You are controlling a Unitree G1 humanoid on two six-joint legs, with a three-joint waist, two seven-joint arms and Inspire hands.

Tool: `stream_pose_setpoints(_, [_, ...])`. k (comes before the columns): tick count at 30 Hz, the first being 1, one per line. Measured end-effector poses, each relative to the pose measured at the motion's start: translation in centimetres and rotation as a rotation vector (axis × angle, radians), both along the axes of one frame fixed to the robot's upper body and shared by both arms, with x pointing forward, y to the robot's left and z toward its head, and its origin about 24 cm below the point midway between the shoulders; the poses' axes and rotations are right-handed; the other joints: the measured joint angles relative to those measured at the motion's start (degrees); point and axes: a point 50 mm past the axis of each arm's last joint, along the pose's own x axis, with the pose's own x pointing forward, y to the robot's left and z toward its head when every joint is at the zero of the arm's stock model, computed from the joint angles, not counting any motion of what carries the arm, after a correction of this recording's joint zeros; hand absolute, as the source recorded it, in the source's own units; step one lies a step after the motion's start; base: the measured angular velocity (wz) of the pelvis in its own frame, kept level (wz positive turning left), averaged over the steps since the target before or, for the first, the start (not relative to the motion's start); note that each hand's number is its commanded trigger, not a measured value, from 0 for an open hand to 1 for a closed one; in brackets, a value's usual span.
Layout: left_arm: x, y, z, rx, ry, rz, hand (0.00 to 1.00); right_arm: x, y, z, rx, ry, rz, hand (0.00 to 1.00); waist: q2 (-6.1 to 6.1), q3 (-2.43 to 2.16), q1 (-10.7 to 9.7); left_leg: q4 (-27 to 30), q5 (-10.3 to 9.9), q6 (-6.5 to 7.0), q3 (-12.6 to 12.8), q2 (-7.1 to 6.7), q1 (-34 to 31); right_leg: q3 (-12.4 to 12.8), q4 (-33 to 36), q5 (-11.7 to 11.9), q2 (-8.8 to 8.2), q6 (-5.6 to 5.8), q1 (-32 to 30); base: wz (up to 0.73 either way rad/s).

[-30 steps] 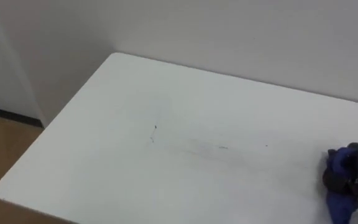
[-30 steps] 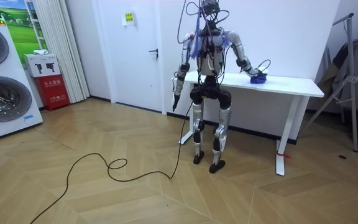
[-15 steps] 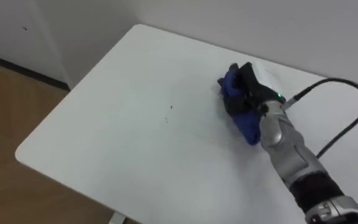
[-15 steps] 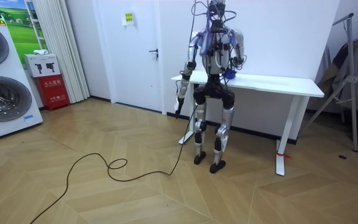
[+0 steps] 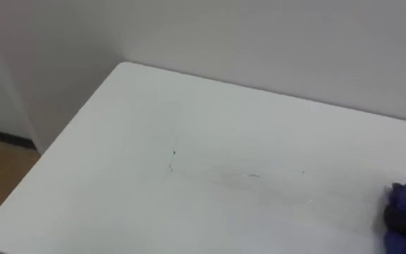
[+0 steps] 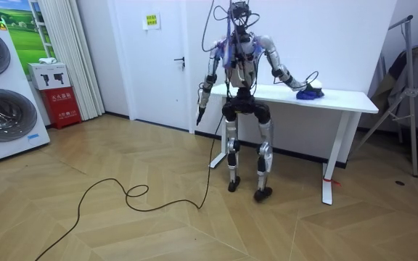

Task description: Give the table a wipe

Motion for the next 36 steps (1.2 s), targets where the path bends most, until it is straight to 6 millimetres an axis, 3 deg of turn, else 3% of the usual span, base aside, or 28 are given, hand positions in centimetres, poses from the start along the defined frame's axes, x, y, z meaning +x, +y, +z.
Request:
stream_pose_setpoints(2, [1.1,-0.2,-0.1,-0.005,-0.009,-0.038,0.00,0.3,0.6,-0.4,0.015,0.026,-0.005,1.00,0.11,0.03,0.6,1.4,-0.7,-0.74,0.3,1.79,-0.8,2.5,-2.5,0.8,-2.91,0.76,-0.5,-0.27])
stream_pose_setpoints(5, [2.7,-1.1,-0.7,-0.041,-0.015,-0.078,0.00,2.7,2.0,-0.5,0.020,0.043,0.017,1.00,0.17,0.08,3.1,3.6,-1.4,-1.86,1.2,3.93,-3.6,5.5,-7.8,3.1,-3.39,1.44,-1.9,-0.35])
stream_pose_setpoints(7, [3.9,-1.7,-1.1,-0.080,0.001,-0.113,0.00,7.6,4.9,0.6,0.024,0.052,0.190,1.00,-0.06,0.21,5.4,5.9,-1.9,-3.32,2.3,6.15,-6.8,4.4,-10.8,5.5,-3.36,1.51,-4.1,-0.53])
stream_pose_setpoints(8, [4.4,-1.9,-1.2,-0.090,0.006,-0.128,0.00,11.4,7.8,1.8,0.033,0.029,0.331,1.00,-0.67,0.46,6.8,6.3,-1.7,-4.50,3.6,6.94,-7.9,4.3,-11.1,6.6,-3.31,1.42,-5.4,-0.60])
stream_pose_setpoints(9, [4.7,-2.0,-1.2,-0.099,0.002,-0.128,0.00,13.3,9.5,2.6,0.033,0.010,0.412,1.00,-1.06,0.77,7.6,6.4,-1.7,-5.53,4.2,7.36,-8.4,4.2,-11.1,7.2,-3.11,1.27,-6.0,-0.59])
stream_pose_setpoints(11, [6.9,-2.1,-0.9,-0.112,-0.044,-0.143,0.00,19.1,15.8,6.6,0.013,-0.089,0.703,1.00,-3.53,2.16,10.4,6.6,-0.9,-9.16,4.8,8.43,-10.9,2.4,-11.6,8.8,-1.72,0.58,-7.7,-0.22])
stream_pose_setpoints(12, [7.2,-2.2,-0.9,-0.118,-0.058,-0.141,0.00,19.7,16.6,7.2,0.012,-0.105,0.750,1.00,-3.70,2.23,10.9,6.7,-0.7,-9.63,4.7,8.96,-11.7,1.0,-12.4,9.2,-1.11,0.38,-7.6,0.29])
stream_pose_setpoints(13, [7.0,-2.4,-0.9,-0.130,-0.060,-0.143,0.00,20.5,17.6,8.4,0.005,-0.157,0.811,1.00,-3.72,2.20,11.4,6.8,-0.4,-11.08,3.3,9.55,-12.7,-0.8,-14.5,10.2,0.64,0.06,-6.7,0.60])
stream_pose_setpoints(15, [5.5,-2.4,-1.1,-0.140,-0.043,-0.121,0.00,20.0,17.3,8.2,-0.024,-0.149,0.825,1.00,-3.17,1.92,11.2,6.8,0.1,-12.08,1.7,10.29,-12.6,-3.8,-16.1,9.9,3.14,1.25,-4.3,0.51])
stream_pose_setpoints(16, [3.3,-2.3,-1.2,-0.143,-0.011,-0.088,0.00,18.6,16.2,6.7,-0.036,-0.093,0.798,1.00,-2.51,1.80,10.8,6.3,0.8,-13.10,1.3,11.40,-11.8,-4.5,-16.0,7.8,4.79,0.67,-2.8,0.49])
stream_pose_setpoints(17, [1.2,-2.4,-1.4,-0.147,0.037,-0.060,0.00,16.7,14.2,5.7,-0.018,-0.113,0.727,1.00,-1.73,1.63,8.5,6.0,2.0,-13.84,1.6,12.37,-11.6,-5.3,-16.0,6.9,5.96,0.25,-1.9,0.61])
stream_pose_setpoints(18, [-0.2,-2.5,-1.5,-0.149,0.069,-0.043,0.00,15.8,13.0,5.4,-0.026,-0.117,0.694,1.00,-1.26,1.48,7.2,5.9,2.6,-13.79,2.4,12.68,-11.3,-5.3,-16.0,6.6,6.26,0.11,-1.3,0.67])
stream_pose_setpoints(19, [-2.6,-2.7,-1.6,-0.151,0.129,-0.019,0.00,14.0,10.4,4.8,-0.045,-0.113,0.619,1.00,-0.75,1.19,5.6,5.3,3.9,-13.28,3.8,12.72,-10.3,-4.9,-15.9,6.2,6.25,0.25,-0.3,0.16])
stream_pose_setpoints(20, [-4.6,-2.8,-1.5,-0.153,0.170,0.007,0.00,12.3,7.7,4.5,-0.063,-0.101,0.536,1.00,0.13,1.15,5.4,5.3,4.7,-12.54,5.0,12.79,-9.2,-4.2,-15.9,5.8,6.22,0.12,0.2,-0.13])
stream_pose_setpoints(22, [-6.2,-2.5,-1.2,-0.138,0.203,0.029,0.00,9.9,4.3,4.5,-0.090,-0.085,0.421,1.00,0.30,1.20,4.3,5.0,4.9,-12.45,5.3,12.70,-8.1,-3.8,-16.0,5.0,6.09,-0.27,0.8,-0.28])
stream_pose_setpoints(24, [-6.2,-1.8,-0.9,-0.115,0.187,0.054,0.00,7.9,1.5,4.6,-0.110,-0.074,0.309,1.00,0.24,0.87,2.9,1.9,4.9,-12.47,5.8,12.11,-6.3,-3.0,-15.8,4.2,5.81,-0.17,0.7,-0.17])
stream_pose_setpoints(25, [-5.8,-1.5,-0.8,-0.104,0.166,0.065,0.00,7.2,0.4,4.6,-0.126,-0.061,0.271,1.00,0.03,0.93,2.8,-0.5,4.9,-12.64,6.0,11.51,-4.7,-2.0,-16.0,3.7,5.45,-0.20,0.4,-0.34])
stream_pose_setpoints(26, [-5.8,-1.4,-0.8,-0.102,0.163,0.066,0.00,6.9,0.0,4.6,-0.132,-0.053,0.253,1.00,0.00,0.93,2.4,-1.3,5.0,-12.82,6.1,11.33,-4.3,-1.9,-15.9,3.7,5.33,-0.19,0.3,-0.26])
stream_pose_setpoints(27, [-5.0,-1.2,-0.8,-0.091,0.136,0.054,0.00,6.0,-0.6,4.3,-0.136,-0.042,0.213,1.00,-0.33,0.71,1.6,-2.7,5.2,-14.30,6.0,11.11,-3.7,-2.0,-15.9,3.6,5.19,0.03,0.3,0.00])
stream_pose_setpoints(28, [-4.0,-1.0,-0.7,-0.077,0.103,0.043,0.00,5.1,-1.0,3.8,-0.126,-0.034,0.171,1.00,-0.68,0.45,1.1,-3.7,5.3,-14.67,5.9,10.66,-3.1,-2.0,-16.0,3.5,4.81,0.31,0.3,0.08])
stream_pose_setpoints(30, [-2.3,-0.9,-0.7,-0.058,0.063,0.024,0.00,3.9,-1.2,2.9,-0.100,-0.015,0.122,1.00,-1.99,0.37,0.7,-3.9,5.4,-14.40,5.7,10.06,-2.9,-1.9,-16.0,3.6,4.39,0.66,0.6,0.05])
stream_pose_setpoints(32, [0.3,-1.2,-0.8,-0.051,0.017,-0.023,0.00,4.1,-0.6,2.4,-0.058,-0.022,0.106,1.00,-3.12,0.37,0.5,-3.3,5.5,-14.27,5.3,10.01,-3.8,-2.0,-15.9,4.2,4.42,0.69,0.4,0.03])
stream_pose_setpoints(34, [1.6,-2.0,-1.1,-0.062,0.000,-0.069,0.00,5.0,-0.1,2.6,-0.055,-0.037,0.107,1.00,-3.09,0.39,1.0,-3.4,5.8,-14.07,5.5,10.01,-4.1,-1.9,-15.9,4.7,4.45,0.47,-0.2,-0.08])
stream_pose_setpoints(36, [2.8,-2.8,-1.3,-0.078,-0.025,-0.096,0.00,6.3,0.7,2.9,-0.062,-0.033,0.129,1.00,-2.84,0.37,2.7,-3.8,5.9,-14.10,5.8,10.13,-4.0,-0.7,-15.2,5.0,4.60,0.22,-1.3,-0.35])
